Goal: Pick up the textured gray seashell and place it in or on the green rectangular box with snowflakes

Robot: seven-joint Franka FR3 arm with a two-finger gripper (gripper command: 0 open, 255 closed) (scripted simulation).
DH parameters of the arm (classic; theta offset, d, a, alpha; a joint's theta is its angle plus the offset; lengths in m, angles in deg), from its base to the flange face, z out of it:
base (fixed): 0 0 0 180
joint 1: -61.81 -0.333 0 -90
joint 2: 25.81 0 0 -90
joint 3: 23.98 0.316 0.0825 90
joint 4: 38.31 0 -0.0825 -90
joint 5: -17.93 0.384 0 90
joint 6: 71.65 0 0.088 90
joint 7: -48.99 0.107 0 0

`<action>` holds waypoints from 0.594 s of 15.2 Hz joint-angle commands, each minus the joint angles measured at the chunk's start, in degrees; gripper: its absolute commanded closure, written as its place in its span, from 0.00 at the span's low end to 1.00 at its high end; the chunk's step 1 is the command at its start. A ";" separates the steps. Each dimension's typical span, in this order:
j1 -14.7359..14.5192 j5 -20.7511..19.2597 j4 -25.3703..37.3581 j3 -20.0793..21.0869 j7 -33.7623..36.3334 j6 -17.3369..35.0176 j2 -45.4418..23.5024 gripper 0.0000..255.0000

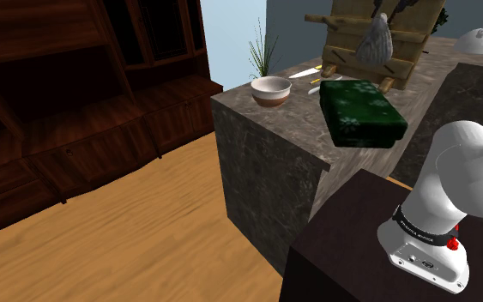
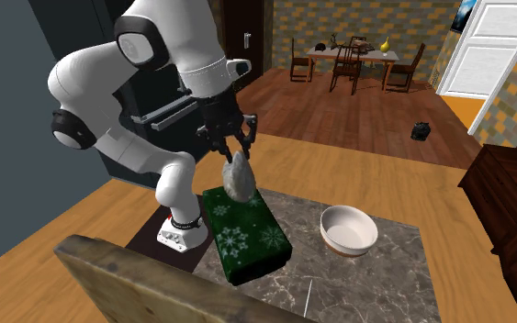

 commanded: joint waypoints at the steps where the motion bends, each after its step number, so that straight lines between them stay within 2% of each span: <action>1: 0.55 -0.61 -1.36 -0.33 -0.62 -0.01 1.44 1.00; 9: 1.87 -1.98 -9.95 -0.99 -0.58 4.94 5.12 1.00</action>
